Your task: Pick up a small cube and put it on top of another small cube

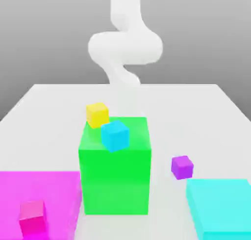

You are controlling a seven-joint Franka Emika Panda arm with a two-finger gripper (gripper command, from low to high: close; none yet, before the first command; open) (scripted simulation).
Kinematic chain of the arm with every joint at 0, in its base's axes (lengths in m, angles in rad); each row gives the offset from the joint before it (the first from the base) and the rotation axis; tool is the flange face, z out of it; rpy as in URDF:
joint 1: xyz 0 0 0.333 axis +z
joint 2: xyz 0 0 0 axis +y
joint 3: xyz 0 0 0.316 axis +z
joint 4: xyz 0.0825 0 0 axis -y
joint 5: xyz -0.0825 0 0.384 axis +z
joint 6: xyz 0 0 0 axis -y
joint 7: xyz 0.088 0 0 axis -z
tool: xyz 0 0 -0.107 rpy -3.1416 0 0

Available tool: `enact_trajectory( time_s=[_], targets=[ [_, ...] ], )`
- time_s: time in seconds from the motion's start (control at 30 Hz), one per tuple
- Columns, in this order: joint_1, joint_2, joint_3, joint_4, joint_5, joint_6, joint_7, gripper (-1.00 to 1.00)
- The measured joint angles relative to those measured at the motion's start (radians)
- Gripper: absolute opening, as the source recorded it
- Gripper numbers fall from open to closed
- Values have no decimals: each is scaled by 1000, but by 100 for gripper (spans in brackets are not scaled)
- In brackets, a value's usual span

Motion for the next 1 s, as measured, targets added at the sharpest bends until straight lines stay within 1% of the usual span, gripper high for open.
enact_trajectory(
  time_s=[0.23, 0.47, 0.57, 0.63, 0.7, 0.77, 0.8, 0.87, 0.9, 0.97, 1.0],
  targets=[
    [107, 213, 76, -213, 91, 179, 41, 0],
    [218, 445, 204, -437, 150, 374, 115, 0],
    [257, 556, 271, -540, 143, 469, 177, 0],
    [269, 621, 309, -597, 112, 525, 229, 0],
    [262, 685, 318, -608, 63, 577, 269, 0],
    [260, 750, 294, -601, -19, 629, 325, 0],
    [276, 782, 263, -596, -70, 654, 360, 0],
    [362, 844, 160, -585, -142, 704, 410, 0],
    [409, 874, 108, -580, -163, 730, 427, 0],
    [495, 935, 23, -571, -175, 782, 440, 0],
    [525, 961, -6, -568, -175, 804, 443, -100]
  ],
)
